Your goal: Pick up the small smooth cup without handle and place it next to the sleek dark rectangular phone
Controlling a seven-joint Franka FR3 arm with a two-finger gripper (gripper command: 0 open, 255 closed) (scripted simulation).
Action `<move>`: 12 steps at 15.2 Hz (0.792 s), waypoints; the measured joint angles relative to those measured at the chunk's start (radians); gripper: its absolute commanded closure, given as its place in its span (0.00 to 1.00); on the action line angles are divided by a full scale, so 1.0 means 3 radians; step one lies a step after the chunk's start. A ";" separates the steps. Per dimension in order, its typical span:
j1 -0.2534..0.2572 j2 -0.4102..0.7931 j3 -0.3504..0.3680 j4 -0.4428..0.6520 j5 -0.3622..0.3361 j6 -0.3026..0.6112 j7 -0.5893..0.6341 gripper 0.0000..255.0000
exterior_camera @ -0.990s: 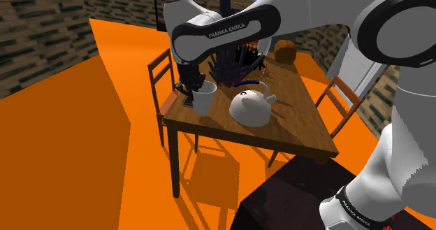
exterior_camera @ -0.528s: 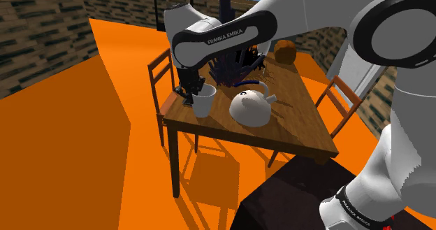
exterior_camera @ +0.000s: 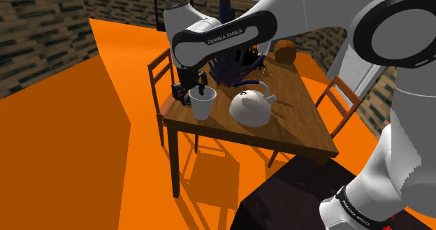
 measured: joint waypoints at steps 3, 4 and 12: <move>0.0012 -0.0018 0.0007 0.0119 0.0010 -0.0135 -0.0011 0.00; 0.0021 -0.0027 0.0011 0.0192 0.0015 -0.0216 -0.0014 0.00; 0.0037 -0.0070 0.0020 0.0317 0.0026 -0.0389 -0.0024 0.00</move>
